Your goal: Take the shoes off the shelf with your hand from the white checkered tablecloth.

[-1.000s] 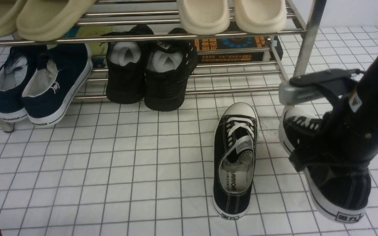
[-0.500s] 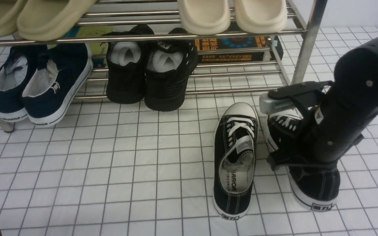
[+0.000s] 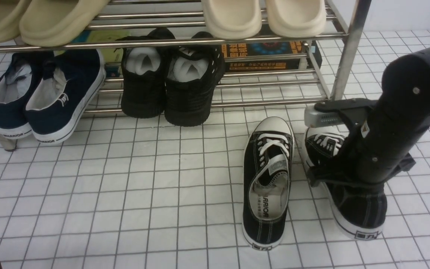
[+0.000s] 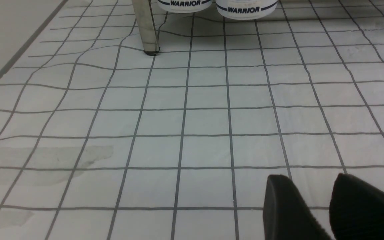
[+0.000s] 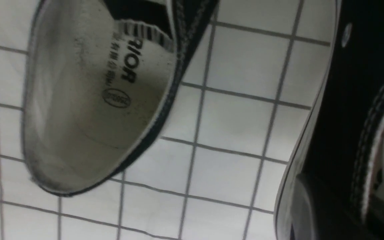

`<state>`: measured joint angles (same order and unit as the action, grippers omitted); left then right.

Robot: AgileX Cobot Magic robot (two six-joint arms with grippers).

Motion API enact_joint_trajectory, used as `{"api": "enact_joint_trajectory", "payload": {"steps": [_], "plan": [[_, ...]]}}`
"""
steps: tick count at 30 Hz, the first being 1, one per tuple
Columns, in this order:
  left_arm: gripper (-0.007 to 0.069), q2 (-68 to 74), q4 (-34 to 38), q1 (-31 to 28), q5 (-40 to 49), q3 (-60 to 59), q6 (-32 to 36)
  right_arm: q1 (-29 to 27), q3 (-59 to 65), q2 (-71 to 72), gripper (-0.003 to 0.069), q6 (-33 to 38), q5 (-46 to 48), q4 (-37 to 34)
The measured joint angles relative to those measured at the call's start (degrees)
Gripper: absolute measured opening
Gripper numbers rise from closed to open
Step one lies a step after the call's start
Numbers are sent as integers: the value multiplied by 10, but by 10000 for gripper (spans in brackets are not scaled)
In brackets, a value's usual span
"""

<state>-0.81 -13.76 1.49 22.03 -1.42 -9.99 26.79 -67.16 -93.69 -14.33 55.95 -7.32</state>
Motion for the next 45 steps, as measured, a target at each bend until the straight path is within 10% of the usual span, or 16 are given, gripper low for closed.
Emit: {"api": "enact_joint_trajectory", "payload": {"steps": [15, 27, 39, 45], "plan": [[239, 0, 0, 0, 0, 0, 0, 1, 0, 0, 39, -4, -58, -67], [239, 0, 0, 0, 0, 0, 0, -5, -12, 5, 284, 24, -39, -33], [239, 0, 0, 0, 0, 0, 0, -5, -70, 210, -1, 98, 142, 11], [239, 0, 0, 0, 0, 0, 0, -5, -37, 425, -15, 93, 143, 51]]}}
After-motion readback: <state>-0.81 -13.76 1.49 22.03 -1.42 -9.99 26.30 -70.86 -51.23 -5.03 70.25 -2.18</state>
